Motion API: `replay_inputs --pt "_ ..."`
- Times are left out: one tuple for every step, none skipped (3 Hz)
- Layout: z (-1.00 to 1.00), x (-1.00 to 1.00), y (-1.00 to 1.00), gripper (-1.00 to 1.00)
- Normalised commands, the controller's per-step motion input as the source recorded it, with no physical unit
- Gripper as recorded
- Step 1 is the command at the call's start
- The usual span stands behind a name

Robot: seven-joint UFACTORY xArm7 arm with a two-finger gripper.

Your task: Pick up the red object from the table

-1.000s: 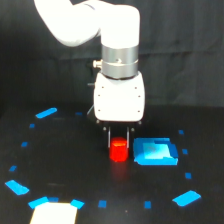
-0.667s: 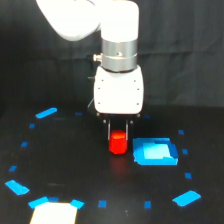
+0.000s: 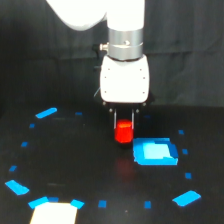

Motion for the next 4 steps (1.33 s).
replay_inputs --pt "0.89 0.69 0.27 -1.00" --pt "1.00 0.82 0.35 -1.00" --pt "1.00 0.84 0.67 -1.00" --pt "1.00 0.61 0.42 -1.00"
